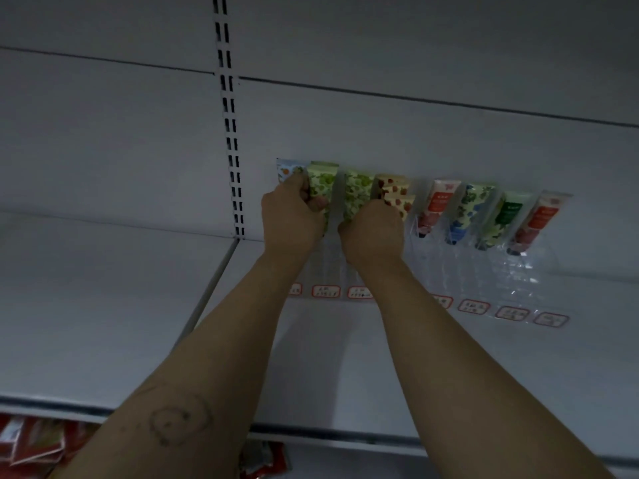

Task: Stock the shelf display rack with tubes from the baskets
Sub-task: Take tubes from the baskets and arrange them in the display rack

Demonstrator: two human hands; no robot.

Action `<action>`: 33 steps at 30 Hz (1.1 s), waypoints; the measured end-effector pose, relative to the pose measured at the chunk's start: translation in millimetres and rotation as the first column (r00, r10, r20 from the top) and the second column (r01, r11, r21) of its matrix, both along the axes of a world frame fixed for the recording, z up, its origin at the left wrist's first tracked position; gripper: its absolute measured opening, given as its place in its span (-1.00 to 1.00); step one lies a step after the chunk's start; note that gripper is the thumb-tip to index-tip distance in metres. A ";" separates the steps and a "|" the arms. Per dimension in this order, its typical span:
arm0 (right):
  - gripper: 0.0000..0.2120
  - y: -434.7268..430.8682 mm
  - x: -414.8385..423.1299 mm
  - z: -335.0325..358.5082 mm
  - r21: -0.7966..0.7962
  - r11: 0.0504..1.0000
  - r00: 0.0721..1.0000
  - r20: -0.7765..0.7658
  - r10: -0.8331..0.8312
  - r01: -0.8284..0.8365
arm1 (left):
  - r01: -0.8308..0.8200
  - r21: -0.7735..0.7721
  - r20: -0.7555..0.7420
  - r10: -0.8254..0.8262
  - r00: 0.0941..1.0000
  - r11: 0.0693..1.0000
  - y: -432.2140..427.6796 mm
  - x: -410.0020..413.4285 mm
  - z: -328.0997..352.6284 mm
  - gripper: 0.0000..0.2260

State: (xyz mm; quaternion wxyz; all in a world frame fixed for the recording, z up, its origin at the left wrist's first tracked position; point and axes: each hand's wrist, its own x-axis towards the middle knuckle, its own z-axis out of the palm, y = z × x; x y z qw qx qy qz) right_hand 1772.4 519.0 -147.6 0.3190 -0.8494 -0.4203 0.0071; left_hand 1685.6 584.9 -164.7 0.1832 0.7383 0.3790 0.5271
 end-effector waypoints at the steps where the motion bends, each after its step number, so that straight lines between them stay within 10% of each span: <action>1: -0.85 -0.1 -0.2 0.1 -0.001 1.000 1.000 -0.006 -0.002 0.002 | -0.006 0.002 -0.003 0.006 1.000 1.000 -0.8 0.7 -0.1 -0.62; 22: -0.86 -5.7 -8.8 0.0 -0.081 0.997 1.000 -0.025 -0.018 0.015 | -0.014 -0.106 -0.042 0.010 0.999 0.994 -6.1 4.2 1.7 -0.56; 33: -0.80 -23.5 -16.5 -5.3 0.064 0.998 0.999 0.040 -0.011 0.008 | 0.038 -0.098 -0.024 -0.041 0.999 0.994 -18.4 -1.5 5.6 -0.89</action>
